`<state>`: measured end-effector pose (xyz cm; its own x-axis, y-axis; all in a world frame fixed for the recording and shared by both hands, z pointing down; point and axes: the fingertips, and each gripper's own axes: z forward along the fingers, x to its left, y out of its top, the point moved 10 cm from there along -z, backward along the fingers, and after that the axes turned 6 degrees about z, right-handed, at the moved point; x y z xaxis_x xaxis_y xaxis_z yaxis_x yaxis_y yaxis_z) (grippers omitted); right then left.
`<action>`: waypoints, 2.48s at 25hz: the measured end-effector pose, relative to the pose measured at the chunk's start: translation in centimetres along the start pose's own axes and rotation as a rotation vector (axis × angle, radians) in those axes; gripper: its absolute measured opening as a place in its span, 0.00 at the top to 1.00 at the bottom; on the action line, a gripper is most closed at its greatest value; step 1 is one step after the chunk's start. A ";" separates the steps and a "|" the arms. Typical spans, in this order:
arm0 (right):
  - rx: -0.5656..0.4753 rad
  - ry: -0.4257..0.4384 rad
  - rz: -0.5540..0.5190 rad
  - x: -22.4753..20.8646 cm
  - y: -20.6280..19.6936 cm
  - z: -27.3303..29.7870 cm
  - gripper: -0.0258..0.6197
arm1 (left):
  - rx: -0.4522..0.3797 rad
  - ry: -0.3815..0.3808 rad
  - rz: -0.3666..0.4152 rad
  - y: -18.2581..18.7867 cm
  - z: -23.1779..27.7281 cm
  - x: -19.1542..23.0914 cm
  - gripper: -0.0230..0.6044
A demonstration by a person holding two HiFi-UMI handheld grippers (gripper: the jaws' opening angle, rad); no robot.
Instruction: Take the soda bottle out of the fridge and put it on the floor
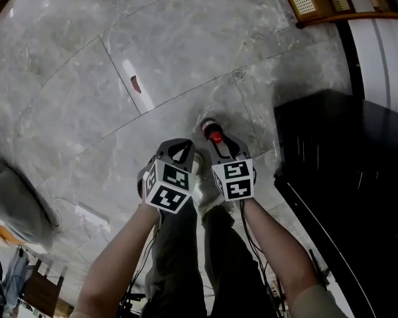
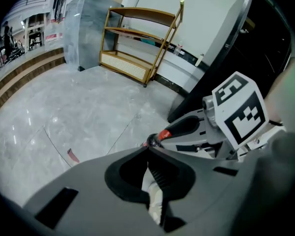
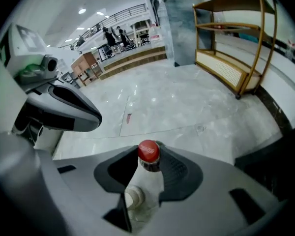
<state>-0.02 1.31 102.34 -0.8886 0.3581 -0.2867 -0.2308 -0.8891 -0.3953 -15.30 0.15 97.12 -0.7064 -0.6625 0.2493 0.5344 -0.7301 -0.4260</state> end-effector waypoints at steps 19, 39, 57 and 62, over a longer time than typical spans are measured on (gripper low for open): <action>0.098 0.074 0.518 -5.7 -5.9 4.3 0.77 | 0.080 -0.027 -0.076 -2.6 4.2 -1.4 0.95; -0.069 0.075 0.178 1.6 4.3 -13.0 0.88 | 0.049 -0.004 -0.013 3.7 -9.2 -5.4 0.95; -0.350 -0.017 0.350 6.5 13.8 -38.5 0.94 | -0.155 0.058 0.042 15.5 -30.8 -10.2 0.95; -0.466 -0.044 0.360 8.2 16.4 -46.6 0.95 | -0.214 0.066 0.134 19.8 -36.8 -12.2 0.95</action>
<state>7.37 2.92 52.80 -0.8965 0.0360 -0.4416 0.2782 -0.7299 -0.6244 -13.18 -0.01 53.65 -0.6688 -0.7331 0.1238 0.5194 -0.5798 -0.6277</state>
